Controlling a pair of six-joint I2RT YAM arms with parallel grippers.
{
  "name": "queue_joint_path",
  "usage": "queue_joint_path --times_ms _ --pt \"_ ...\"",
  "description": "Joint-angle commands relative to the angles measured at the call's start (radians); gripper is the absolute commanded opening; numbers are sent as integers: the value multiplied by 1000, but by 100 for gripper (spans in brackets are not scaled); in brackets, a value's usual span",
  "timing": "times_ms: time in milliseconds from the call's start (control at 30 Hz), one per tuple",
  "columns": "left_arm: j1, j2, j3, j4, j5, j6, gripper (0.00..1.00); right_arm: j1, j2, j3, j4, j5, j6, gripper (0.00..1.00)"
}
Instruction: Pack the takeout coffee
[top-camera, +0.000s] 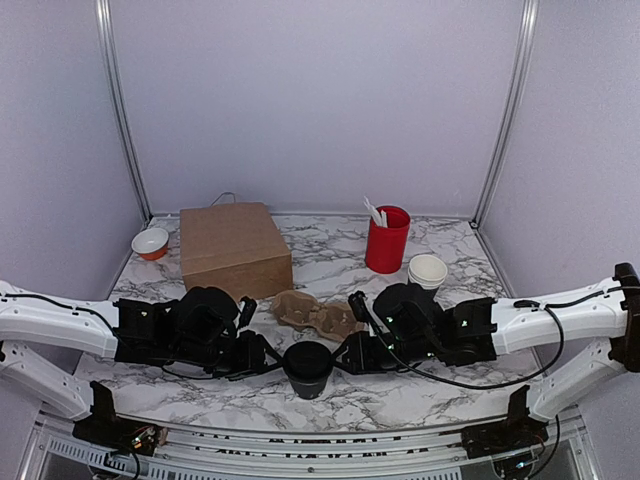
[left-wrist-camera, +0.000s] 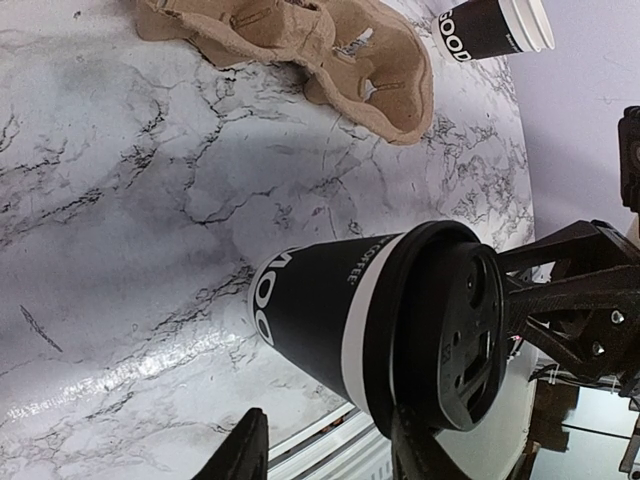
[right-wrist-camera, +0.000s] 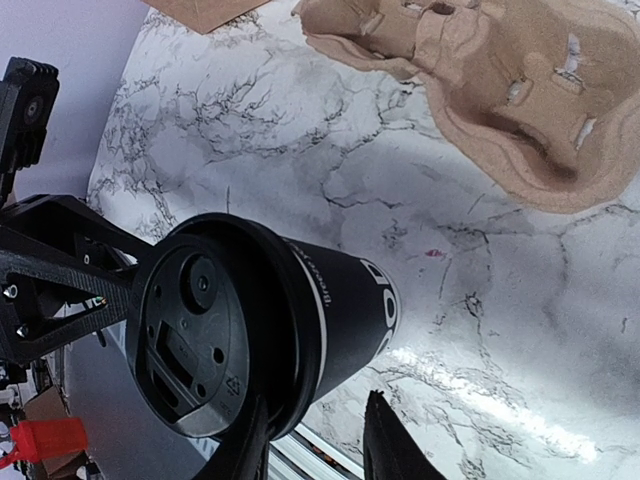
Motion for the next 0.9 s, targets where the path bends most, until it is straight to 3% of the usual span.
queue_joint_path --times_ms 0,867 --pt "-4 -19 19 3 -11 1 43 12 7 6 22 1 4 32" --pt "-10 69 51 26 3 12 43 17 4 -18 26 12 16 32"
